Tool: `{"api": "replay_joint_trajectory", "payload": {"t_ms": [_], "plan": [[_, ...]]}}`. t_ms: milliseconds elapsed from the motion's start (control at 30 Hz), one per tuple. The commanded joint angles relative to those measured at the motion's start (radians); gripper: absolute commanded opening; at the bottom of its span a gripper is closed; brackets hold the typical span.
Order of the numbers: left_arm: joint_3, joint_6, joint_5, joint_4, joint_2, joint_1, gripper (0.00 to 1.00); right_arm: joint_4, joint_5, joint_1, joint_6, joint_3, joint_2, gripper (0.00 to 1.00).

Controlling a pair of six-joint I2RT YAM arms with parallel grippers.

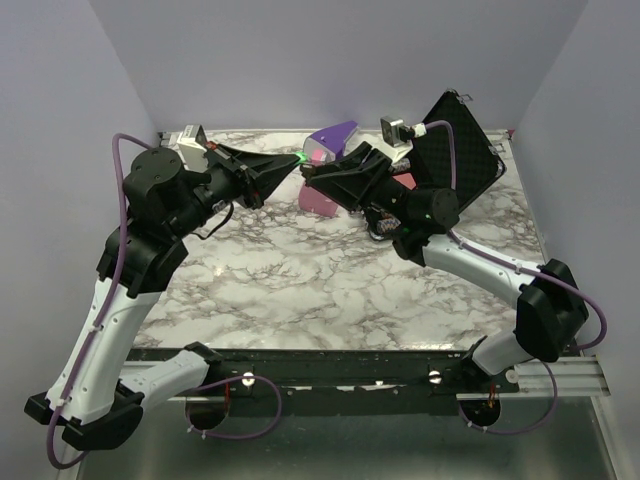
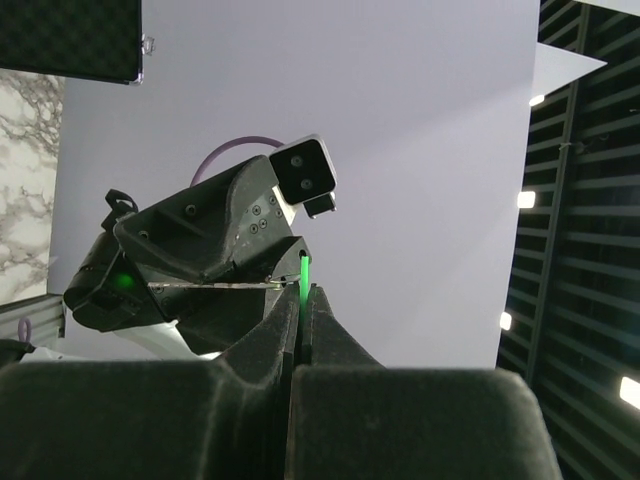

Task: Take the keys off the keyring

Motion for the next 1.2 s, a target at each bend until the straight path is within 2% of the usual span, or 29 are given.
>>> {"api": "replay_joint_trajectory", "payload": {"t_ms": [0,400,767,1033,1100,1167], "plan": [[-0.002,-0.013,-0.032,0.036,-0.018,0.003,0.00,0.044,0.025,0.009,-0.005,0.031,0.012,0.46],[-0.027,-0.016,-0.051,0.023,-0.035,0.003,0.00,0.038,0.016,0.007,-0.001,0.054,0.026,0.39],[-0.041,-0.015,-0.059,0.027,-0.044,0.004,0.00,0.038,-0.004,0.010,0.010,0.065,0.040,0.21],[-0.074,-0.001,-0.066,0.027,-0.070,0.003,0.00,-0.044,0.005,0.010,-0.004,0.056,0.027,0.10],[-0.093,0.004,-0.074,0.025,-0.087,0.004,0.08,-0.075,0.005,0.009,-0.008,0.045,0.017,0.06],[-0.113,0.010,-0.086,0.020,-0.106,0.004,0.21,-0.122,0.002,0.010,-0.013,0.041,0.006,0.02]]}}
